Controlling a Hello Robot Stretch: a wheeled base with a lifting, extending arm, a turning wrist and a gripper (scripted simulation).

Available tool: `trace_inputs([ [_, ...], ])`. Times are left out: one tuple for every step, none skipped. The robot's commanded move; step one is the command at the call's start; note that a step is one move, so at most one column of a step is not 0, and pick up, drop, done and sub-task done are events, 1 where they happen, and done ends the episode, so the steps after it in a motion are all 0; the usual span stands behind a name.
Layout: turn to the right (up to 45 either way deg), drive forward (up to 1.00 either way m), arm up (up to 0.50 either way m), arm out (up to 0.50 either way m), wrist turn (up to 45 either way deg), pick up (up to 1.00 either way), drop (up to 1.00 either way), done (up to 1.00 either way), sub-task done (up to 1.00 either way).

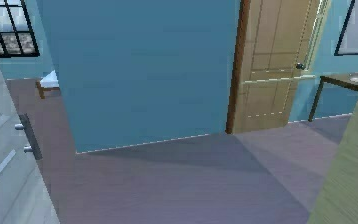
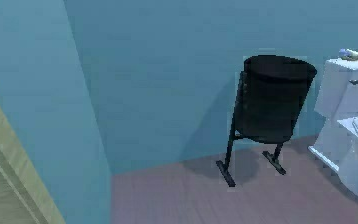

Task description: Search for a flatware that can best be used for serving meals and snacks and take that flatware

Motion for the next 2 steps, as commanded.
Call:
trace_inputs([
  [-6.0, 0.0, 0.0, 0.0, 0.0, 0.0, 0.0, 0.0, 0.0],
  [0.0, 0.35, 0.0, 0.0, 0.0, 0.0, 0.0, 0.0, 0.0],
])
